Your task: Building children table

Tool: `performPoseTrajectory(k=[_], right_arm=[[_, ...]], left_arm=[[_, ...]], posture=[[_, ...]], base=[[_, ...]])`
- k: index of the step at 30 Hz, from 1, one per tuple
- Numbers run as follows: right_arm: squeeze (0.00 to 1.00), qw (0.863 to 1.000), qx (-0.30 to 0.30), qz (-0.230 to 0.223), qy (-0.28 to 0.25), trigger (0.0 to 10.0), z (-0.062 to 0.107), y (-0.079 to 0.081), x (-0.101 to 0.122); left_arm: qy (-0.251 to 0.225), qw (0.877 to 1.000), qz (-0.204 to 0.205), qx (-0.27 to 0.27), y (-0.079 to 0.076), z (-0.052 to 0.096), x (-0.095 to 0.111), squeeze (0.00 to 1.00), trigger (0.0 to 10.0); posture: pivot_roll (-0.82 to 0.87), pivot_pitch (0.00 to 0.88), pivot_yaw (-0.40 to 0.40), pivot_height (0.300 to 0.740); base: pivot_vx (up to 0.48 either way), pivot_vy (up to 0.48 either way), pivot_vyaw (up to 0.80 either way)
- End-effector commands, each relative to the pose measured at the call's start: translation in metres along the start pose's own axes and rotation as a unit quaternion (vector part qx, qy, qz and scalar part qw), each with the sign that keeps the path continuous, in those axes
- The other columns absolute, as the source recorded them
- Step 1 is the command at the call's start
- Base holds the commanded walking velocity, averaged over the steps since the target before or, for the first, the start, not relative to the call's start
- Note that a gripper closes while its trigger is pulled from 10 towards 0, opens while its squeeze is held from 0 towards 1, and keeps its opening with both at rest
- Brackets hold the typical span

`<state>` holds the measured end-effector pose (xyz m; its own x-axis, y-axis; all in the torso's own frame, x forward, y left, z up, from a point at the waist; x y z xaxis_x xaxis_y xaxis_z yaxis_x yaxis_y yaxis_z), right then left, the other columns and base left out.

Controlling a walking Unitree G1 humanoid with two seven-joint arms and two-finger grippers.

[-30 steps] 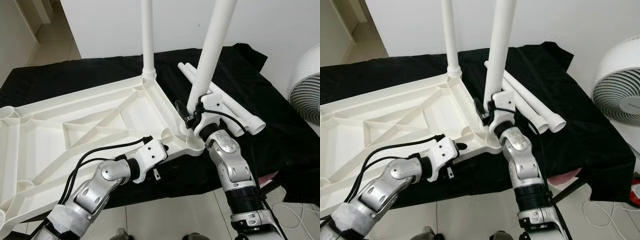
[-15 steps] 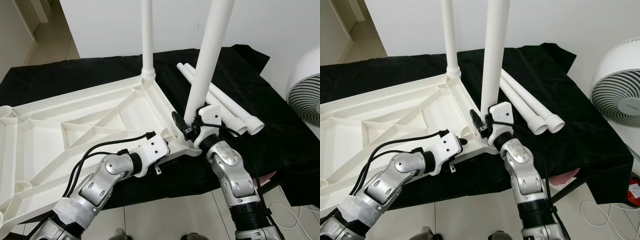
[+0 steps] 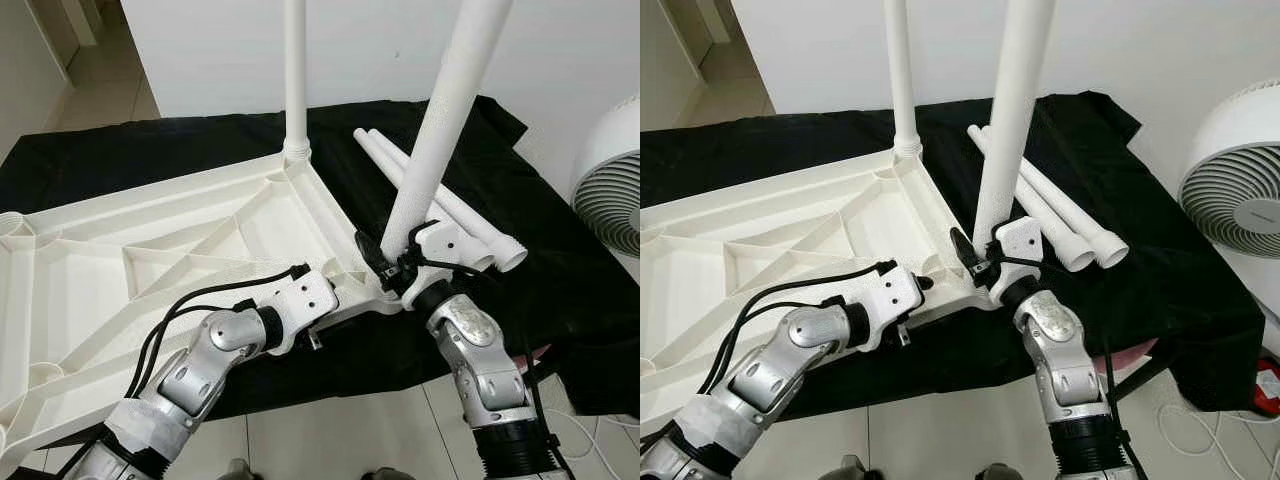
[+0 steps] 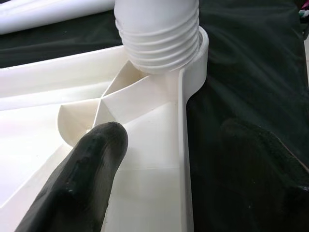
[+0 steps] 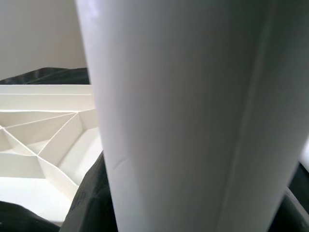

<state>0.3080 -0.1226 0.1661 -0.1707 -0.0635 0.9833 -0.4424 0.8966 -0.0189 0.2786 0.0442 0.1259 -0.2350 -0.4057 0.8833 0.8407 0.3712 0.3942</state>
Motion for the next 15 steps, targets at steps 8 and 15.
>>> performPoseTrajectory(k=[8,15], right_arm=[[0.0,0.997,-0.044,-0.037,0.05,10.0,0.01,-0.015,-0.033],[0.0,0.999,-0.019,-0.028,0.042,10.0,0.016,-0.015,-0.034]], left_arm=[[0.011,1.0,0.005,0.002,0.0,0.004,-0.002,0.0,10.0],[0.007,1.0,0.013,-0.001,-0.002,0.004,0.0,0.0,10.0]], posture=[[-0.07,0.068,0.05,0.74],[-0.07,0.074,0.055,0.74]], base=[[0.0,0.0,0.0],[0.0,0.0,0.0]])
Point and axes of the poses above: a point about 5 cm out from each wrist's last joint towards the gripper, its own z axis pointing back from the gripper into the wrist, its own x axis along the axis of the wrist's last joint, y = z × x, the point moved 2 cm from there along -z, pointing out of the wrist towards the gripper, and after that the axes turned 4 degrees about -z, right-handed, at the moved point
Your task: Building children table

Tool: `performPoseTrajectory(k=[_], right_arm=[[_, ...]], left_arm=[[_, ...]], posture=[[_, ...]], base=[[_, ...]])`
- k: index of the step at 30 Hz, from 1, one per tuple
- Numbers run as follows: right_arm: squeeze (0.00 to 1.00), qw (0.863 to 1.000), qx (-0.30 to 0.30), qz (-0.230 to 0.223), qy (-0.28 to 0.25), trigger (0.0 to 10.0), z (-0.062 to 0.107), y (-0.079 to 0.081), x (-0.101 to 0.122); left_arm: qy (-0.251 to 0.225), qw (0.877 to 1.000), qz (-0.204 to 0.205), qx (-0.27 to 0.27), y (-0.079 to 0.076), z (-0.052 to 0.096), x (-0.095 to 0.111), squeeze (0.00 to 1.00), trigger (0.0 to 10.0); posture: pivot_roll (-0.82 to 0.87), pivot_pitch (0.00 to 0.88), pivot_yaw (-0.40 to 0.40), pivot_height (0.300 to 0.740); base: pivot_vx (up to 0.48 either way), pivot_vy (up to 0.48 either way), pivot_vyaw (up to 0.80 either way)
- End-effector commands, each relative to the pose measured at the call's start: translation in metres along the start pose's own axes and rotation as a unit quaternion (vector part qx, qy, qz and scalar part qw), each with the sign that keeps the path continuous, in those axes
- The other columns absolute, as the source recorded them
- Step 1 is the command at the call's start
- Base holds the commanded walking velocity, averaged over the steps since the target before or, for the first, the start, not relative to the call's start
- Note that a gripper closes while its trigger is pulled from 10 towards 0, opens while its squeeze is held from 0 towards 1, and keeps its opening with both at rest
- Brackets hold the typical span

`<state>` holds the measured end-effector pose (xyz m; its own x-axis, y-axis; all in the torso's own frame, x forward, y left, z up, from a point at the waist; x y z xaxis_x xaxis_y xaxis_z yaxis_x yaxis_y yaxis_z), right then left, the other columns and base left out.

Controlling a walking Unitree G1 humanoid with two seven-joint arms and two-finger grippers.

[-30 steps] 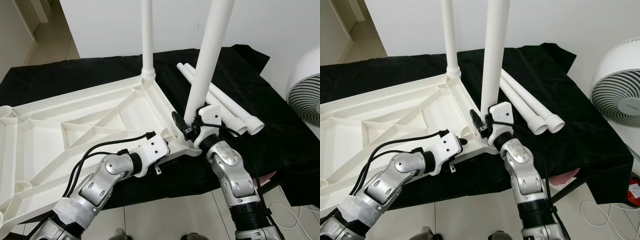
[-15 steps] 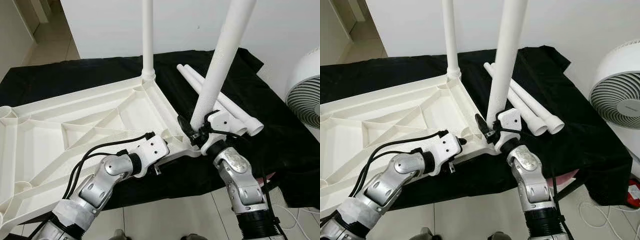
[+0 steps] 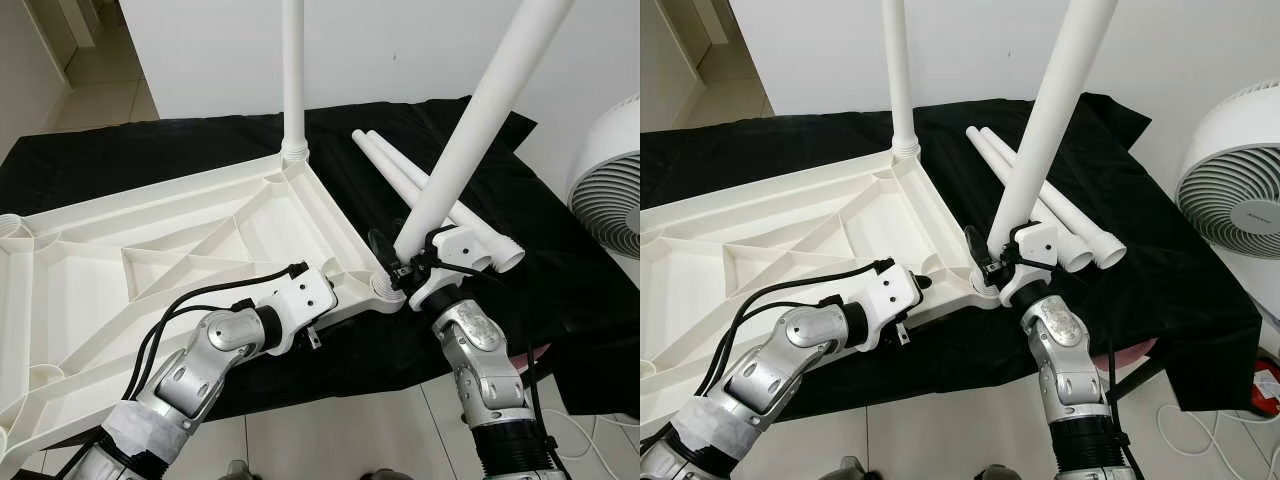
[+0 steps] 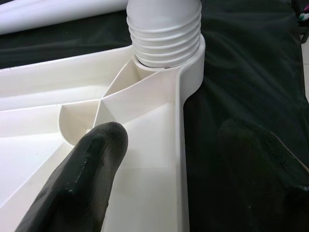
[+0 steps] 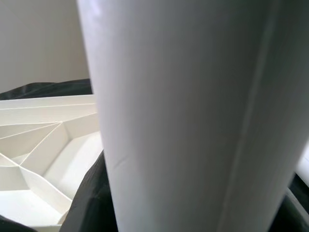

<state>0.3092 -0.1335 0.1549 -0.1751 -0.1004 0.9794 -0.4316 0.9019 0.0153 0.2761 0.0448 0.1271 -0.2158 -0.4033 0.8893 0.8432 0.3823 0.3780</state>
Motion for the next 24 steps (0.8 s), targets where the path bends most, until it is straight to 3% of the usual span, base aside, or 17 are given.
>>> performPoseTrajectory(k=[1,11,24], right_arm=[[0.0,0.999,-0.003,-0.006,0.052,10.0,0.012,-0.006,-0.023],[0.0,0.997,0.033,0.011,0.063,10.0,0.014,-0.004,-0.028],[0.0,0.99,0.025,0.001,0.142,10.0,0.005,-0.005,-0.046]], left_arm=[[0.004,1.0,0.004,-0.004,-0.001,0.003,-0.001,0.0,10.0],[0.006,1.0,0.006,-0.005,-0.001,0.003,0.0,0.0,10.0],[0.006,1.0,0.006,-0.002,-0.002,0.003,0.001,0.0,10.0]], posture=[[-0.07,0.074,0.055,0.74],[-0.07,0.077,0.056,0.74],[-0.06,0.082,0.053,0.74]], base=[[0.0,0.0,0.0],[0.0,0.0,0.0],[0.0,0.0,0.0]])
Point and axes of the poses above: a point about 5 cm out from each wrist's last joint towards the gripper, its own z axis pointing back from the gripper into the wrist, its own x axis along the axis of the wrist's last joint, y = z × x, the point moved 2 cm from there along -z, pointing out of the wrist towards the gripper, and after that the axes turned 4 degrees about -z, right-handed, at the moved point
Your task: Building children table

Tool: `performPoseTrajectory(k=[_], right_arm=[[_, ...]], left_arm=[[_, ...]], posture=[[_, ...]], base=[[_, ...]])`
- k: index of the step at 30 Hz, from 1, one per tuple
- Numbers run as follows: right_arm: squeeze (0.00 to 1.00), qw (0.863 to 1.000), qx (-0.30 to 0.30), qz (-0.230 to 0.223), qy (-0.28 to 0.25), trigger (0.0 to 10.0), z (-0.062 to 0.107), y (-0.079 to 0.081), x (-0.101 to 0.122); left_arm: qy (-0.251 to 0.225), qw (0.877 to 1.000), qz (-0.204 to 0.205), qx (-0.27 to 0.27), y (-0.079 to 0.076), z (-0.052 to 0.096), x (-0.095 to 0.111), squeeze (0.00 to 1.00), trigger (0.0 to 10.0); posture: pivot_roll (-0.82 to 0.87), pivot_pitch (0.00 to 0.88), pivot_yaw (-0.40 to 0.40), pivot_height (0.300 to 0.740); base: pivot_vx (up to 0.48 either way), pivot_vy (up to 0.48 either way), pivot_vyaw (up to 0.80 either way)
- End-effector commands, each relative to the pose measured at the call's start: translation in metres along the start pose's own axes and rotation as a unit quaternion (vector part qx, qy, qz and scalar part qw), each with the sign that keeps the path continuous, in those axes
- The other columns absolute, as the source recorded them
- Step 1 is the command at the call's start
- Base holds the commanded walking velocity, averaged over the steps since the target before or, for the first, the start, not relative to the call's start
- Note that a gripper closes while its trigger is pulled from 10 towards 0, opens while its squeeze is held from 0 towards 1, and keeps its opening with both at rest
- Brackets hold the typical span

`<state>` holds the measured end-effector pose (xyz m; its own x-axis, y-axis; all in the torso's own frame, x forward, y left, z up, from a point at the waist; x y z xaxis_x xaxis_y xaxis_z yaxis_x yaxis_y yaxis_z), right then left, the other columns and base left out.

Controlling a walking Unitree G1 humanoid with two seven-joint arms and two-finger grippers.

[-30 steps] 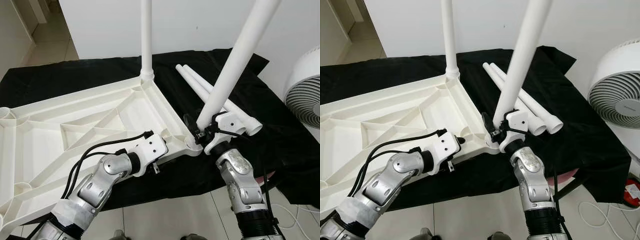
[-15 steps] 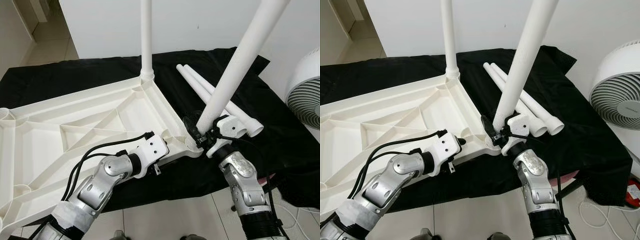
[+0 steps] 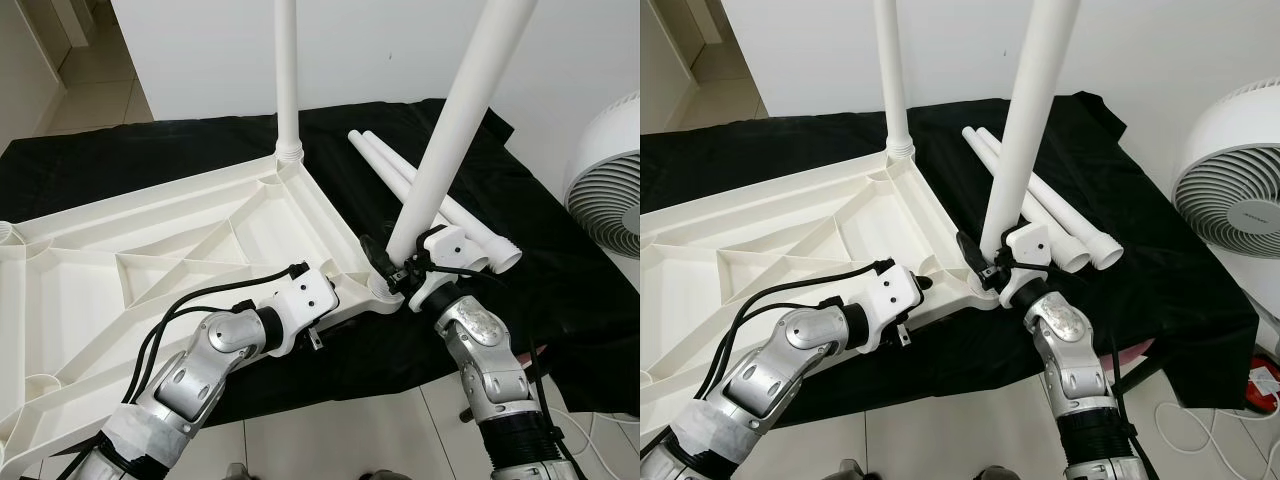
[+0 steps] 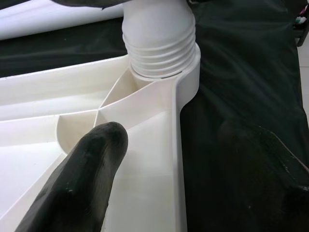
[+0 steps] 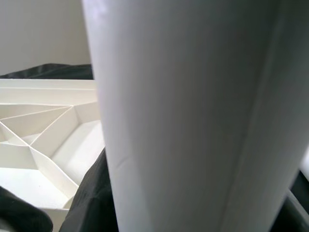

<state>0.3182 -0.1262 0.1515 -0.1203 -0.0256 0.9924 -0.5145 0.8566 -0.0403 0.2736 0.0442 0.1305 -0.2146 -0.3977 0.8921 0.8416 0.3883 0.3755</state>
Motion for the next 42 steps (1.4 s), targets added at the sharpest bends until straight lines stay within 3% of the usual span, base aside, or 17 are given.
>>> performPoseTrajectory(k=[1,23,26,30,34,39,42], right_arm=[[0.0,0.994,-0.021,-0.039,0.102,10.0,0.009,-0.007,-0.04],[0.0,0.986,-0.033,-0.107,0.127,10.0,0.0,-0.014,-0.04],[0.0,0.985,-0.041,-0.106,0.129,10.0,-0.001,-0.017,-0.04],[0.0,0.989,-0.038,-0.061,0.13,10.0,0.001,-0.014,-0.043],[0.0,0.989,-0.04,-0.056,0.13,10.0,0.002,-0.014,-0.044],[0.0,0.984,-0.133,-0.068,0.1,10.0,-0.003,-0.019,-0.039],[0.0,0.979,-0.16,-0.078,0.096,10.0,-0.004,-0.019,-0.039]], left_arm=[[0.007,1.0,0.002,-0.004,-0.001,0.002,-0.002,0.0,10.0],[0.004,1.0,-0.002,-0.006,-0.003,0.001,0.001,0.0,10.0],[0.003,1.0,-0.001,-0.006,-0.002,0.001,0.002,0.0,10.0],[0.001,1.0,-0.002,-0.006,-0.004,0.001,0.003,0.0,10.0],[0.001,1.0,-0.002,-0.006,-0.004,0.001,0.003,0.0,10.0],[-0.002,1.0,-0.002,-0.006,-0.004,0.0,0.004,0.0,10.0],[-0.002,1.0,-0.001,-0.006,-0.004,0.0,0.005,0.0,10.0]], posture=[[-0.06,0.081,0.051,0.74],[-0.07,0.068,0.047,0.74],[-0.07,0.068,0.047,0.74],[-0.07,0.067,0.045,0.74],[-0.07,0.067,0.045,0.74],[-0.07,0.076,0.043,0.74],[-0.07,0.076,0.043,0.74]], base=[[0.0,0.0,0.0],[0.0,0.0,0.0],[0.0,0.0,0.0],[0.0,0.0,0.0],[0.0,0.0,0.0],[0.0,0.0,0.0],[0.0,0.0,0.0]])
Point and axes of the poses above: a point about 5 cm out from each wrist's last joint towards the gripper, its own z axis pointing back from the gripper into the wrist, its own x axis along the axis of the wrist's last joint, y = z × x, the point moved 2 cm from there along -z, pointing out of the wrist towards the gripper, and after that the axes turned 4 degrees about -z, right-handed, at the moved point
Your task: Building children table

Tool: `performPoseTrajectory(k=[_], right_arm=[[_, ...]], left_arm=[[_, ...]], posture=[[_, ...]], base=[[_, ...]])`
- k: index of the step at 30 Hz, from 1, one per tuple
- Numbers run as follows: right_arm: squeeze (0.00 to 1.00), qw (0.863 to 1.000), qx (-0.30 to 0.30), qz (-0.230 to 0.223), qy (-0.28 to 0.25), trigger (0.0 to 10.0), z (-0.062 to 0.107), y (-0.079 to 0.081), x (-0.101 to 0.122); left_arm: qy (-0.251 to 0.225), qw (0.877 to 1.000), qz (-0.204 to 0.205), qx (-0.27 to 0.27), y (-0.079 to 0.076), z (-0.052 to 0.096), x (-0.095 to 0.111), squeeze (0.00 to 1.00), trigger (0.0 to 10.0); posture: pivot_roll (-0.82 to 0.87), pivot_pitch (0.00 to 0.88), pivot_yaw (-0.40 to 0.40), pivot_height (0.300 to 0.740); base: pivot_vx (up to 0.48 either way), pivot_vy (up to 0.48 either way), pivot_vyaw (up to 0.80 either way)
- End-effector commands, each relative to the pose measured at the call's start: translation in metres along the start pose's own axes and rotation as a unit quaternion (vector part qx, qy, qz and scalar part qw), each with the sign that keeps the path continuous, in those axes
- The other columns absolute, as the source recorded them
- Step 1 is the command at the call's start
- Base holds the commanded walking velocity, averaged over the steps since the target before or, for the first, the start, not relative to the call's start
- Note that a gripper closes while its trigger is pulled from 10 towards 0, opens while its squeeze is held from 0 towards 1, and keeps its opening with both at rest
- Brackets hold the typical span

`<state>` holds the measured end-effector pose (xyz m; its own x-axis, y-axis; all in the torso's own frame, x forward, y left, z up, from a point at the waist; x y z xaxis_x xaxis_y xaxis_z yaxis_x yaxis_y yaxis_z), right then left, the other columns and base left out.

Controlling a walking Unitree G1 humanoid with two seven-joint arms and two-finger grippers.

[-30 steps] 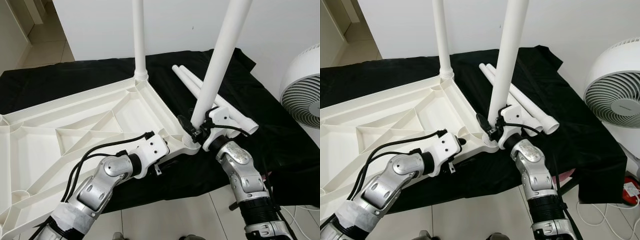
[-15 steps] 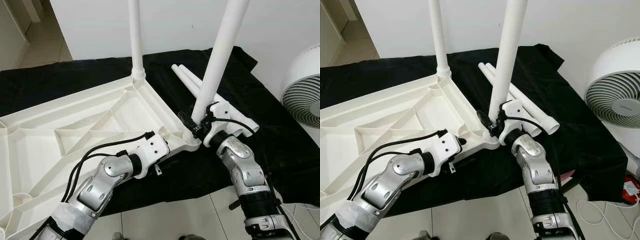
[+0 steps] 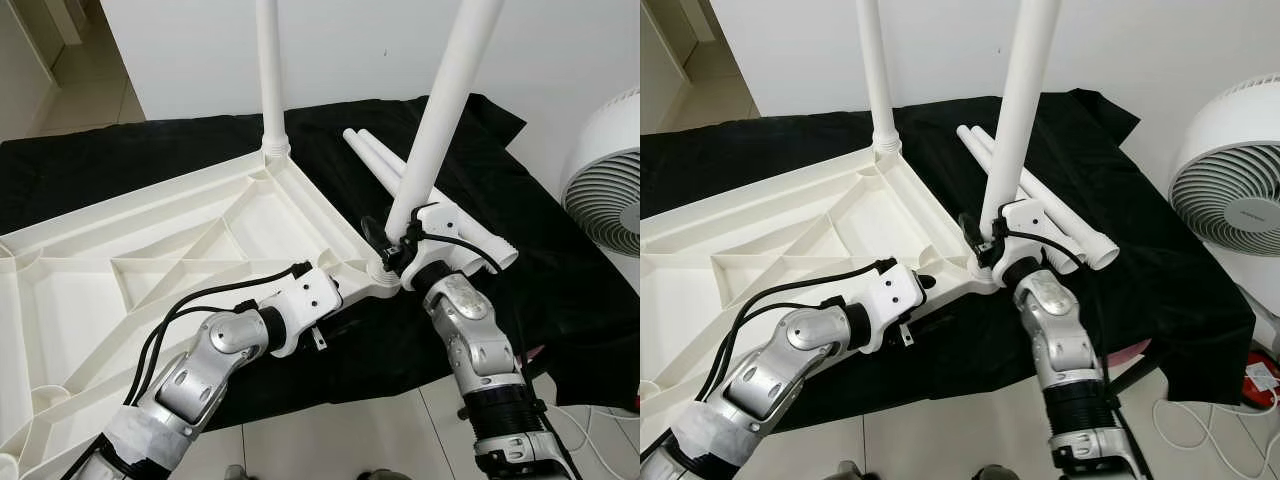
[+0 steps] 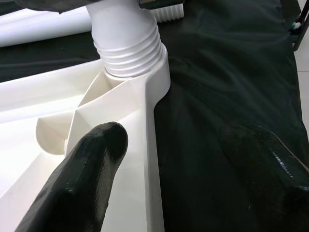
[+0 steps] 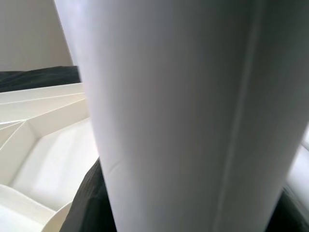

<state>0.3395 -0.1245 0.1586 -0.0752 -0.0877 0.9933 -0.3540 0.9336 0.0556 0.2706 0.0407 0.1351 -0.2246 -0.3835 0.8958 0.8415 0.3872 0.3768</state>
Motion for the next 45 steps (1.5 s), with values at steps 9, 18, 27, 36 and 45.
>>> performPoseTrajectory(k=[9,18,27,36,45], right_arm=[[0.0,0.979,-0.182,-0.055,0.075,10.0,0.004,-0.007,-0.041],[0.0,0.953,-0.29,-0.037,0.078,10.0,0.001,-0.011,-0.039],[0.0,0.924,-0.376,-0.018,0.061,10.0,0.015,-0.021,-0.032],[0.0,0.942,-0.332,-0.008,0.052,10.0,0.015,-0.011,-0.033],[1.0,0.962,-0.273,-0.007,0.015,10.0,0.012,-0.008,-0.025]], left_arm=[[0.003,1.0,0.001,-0.006,-0.001,-0.001,0.0,0.0,10.0],[-0.001,1.0,0.001,-0.006,0.0,-0.003,0.002,0.0,10.0],[-0.005,1.0,0.001,-0.004,-0.001,-0.004,0.003,0.0,10.0],[-0.006,1.0,0.001,-0.005,0.0,-0.005,0.004,0.0,10.0],[-0.01,1.0,0.001,-0.007,-0.001,-0.007,0.006,0.0,10.0]], posture=[[-0.08,0.085,0.048,0.74],[-0.08,0.081,0.043,0.74],[-0.08,0.079,0.036,0.74],[-0.08,0.079,0.039,0.74],[-0.09,0.078,0.042,0.74]], base=[[0.0,0.0,0.0],[0.0,0.0,0.0],[0.0,0.0,0.0],[0.0,0.0,0.0],[0.0,0.0,0.0]])
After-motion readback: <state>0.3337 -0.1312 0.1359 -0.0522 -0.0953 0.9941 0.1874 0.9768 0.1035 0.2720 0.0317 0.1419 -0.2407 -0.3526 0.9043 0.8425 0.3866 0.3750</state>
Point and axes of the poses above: a point about 5 cm out from each wrist's last joint towards the gripper, its own z axis pointing back from the gripper into the wrist, its own x axis along the axis of the wrist's last joint, y = z × x, the point moved 2 cm from there along -z, pointing out of the wrist towards the gripper, and after that the axes turned 4 degrees about -z, right-handed, at the moved point
